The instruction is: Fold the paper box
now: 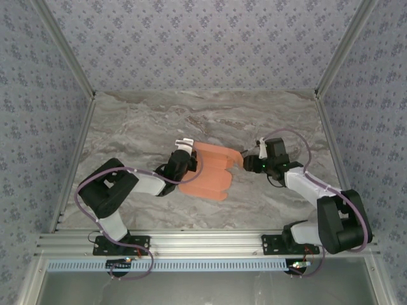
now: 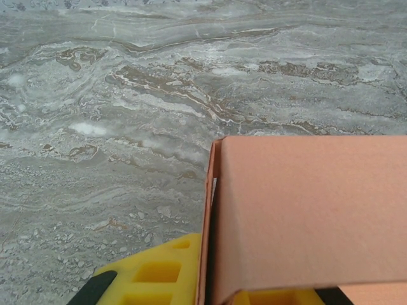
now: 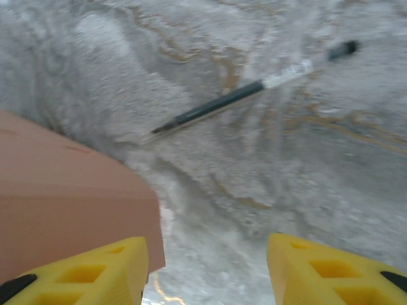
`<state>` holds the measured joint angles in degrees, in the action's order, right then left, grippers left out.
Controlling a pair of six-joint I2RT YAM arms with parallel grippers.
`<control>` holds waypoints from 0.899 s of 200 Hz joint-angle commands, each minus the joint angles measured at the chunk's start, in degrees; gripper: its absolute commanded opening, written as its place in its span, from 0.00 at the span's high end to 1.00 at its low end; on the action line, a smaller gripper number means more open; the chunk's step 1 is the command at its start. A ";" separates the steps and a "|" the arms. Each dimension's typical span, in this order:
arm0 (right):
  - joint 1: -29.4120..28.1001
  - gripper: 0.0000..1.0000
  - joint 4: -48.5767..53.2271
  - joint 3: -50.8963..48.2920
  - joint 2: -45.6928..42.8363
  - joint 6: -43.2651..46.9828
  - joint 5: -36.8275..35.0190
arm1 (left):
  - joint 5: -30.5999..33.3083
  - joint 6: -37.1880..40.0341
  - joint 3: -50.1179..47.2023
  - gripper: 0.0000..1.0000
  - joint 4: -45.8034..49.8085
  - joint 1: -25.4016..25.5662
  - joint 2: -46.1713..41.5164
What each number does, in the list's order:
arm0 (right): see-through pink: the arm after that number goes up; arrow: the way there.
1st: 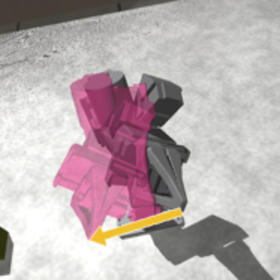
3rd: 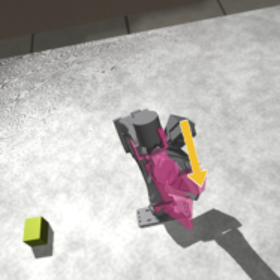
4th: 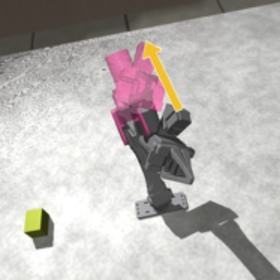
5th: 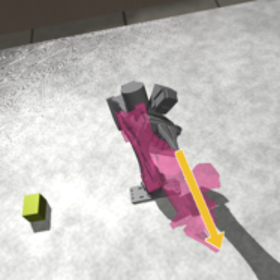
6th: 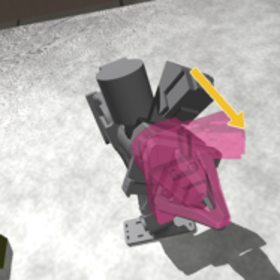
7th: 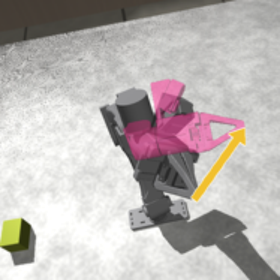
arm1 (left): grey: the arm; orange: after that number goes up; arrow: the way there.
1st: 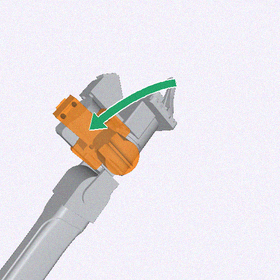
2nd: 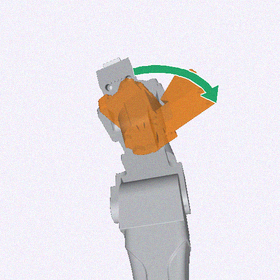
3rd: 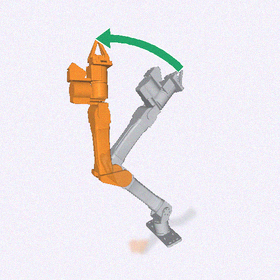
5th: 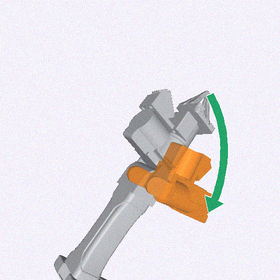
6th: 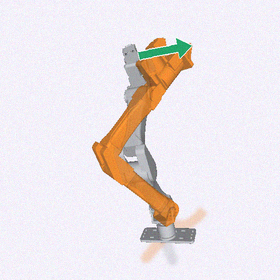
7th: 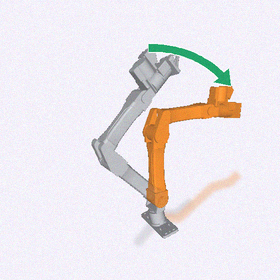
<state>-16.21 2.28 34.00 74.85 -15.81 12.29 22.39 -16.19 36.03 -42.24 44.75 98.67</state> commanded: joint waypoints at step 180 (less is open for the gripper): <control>-7.60 0.52 -12.18 0.49 4.51 11.35 8.10 | 0.40 -0.37 0.85 0.87 0.31 0.16 -1.20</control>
<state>-22.98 -7.73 33.89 78.87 -7.42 19.00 22.55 -16.19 36.03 -41.74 44.75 98.67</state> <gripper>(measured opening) 0.472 0.134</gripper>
